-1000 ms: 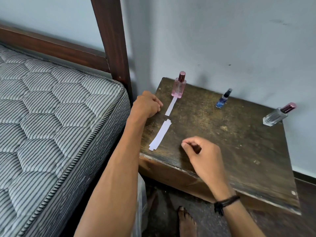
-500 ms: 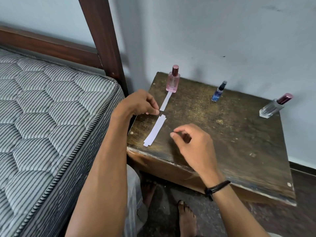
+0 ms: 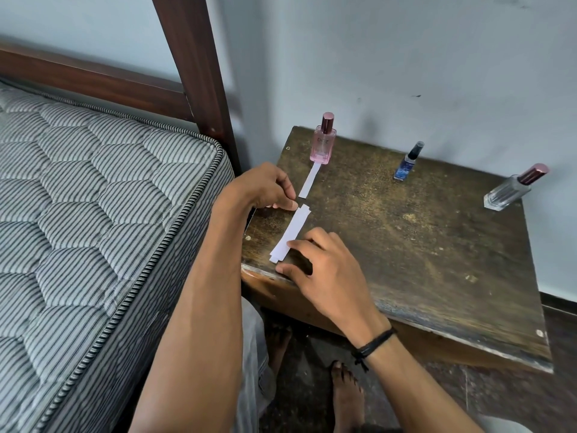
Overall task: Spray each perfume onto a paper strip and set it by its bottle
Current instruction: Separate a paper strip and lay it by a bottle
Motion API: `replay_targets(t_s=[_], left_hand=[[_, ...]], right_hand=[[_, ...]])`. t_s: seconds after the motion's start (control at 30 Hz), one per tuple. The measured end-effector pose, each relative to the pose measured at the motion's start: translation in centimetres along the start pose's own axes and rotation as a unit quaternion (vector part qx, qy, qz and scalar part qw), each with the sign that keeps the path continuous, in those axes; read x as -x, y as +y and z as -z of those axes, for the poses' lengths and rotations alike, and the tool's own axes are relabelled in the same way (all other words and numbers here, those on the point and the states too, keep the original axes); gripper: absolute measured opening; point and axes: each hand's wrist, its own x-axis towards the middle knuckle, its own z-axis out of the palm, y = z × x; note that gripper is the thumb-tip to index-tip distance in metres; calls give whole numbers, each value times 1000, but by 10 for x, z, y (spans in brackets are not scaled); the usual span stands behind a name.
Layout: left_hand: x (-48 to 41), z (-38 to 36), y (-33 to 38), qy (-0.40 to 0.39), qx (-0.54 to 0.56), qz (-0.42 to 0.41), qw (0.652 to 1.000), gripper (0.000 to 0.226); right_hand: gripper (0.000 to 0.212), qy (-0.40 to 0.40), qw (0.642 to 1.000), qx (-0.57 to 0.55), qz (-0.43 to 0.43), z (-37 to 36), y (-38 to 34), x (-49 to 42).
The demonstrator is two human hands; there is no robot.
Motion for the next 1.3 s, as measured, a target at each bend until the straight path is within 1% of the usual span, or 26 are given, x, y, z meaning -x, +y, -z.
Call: replay_targets(t_s=[0.2, 0.33, 0.47, 0.67, 0.83, 1.0, 1.2, 1.3], left_hand=[[-2, -2, 1, 6, 4, 7, 1000, 20], [-2, -3, 3, 14, 8, 11, 1000, 19], [-2, -4, 3, 15, 12, 13, 1000, 19], [-2, -5, 3, 19, 16, 12, 1000, 20], [-2, -5, 3, 20, 20, 10, 1000, 21], [0, -2, 2, 8, 9, -4, 1000, 20], [4, -2, 4, -25, -35, -11, 999, 23], [4, 0, 3, -19, -30, -13, 999, 20]], right_hand=[[41, 0, 1000, 5, 3, -1, 0, -2], [37, 9, 999, 33, 19, -2, 0, -4], [36, 11, 998, 53, 29, -2, -1, -4], [35, 13, 999, 34, 10, -3, -1, -5], [22, 20, 999, 32, 15, -3, -2, -5], [17, 40, 998, 42, 40, -5, -4, -5], [15, 54, 997, 38, 35, -6, -5, -7], [14, 62, 996, 41, 39, -6, -4, -7]])
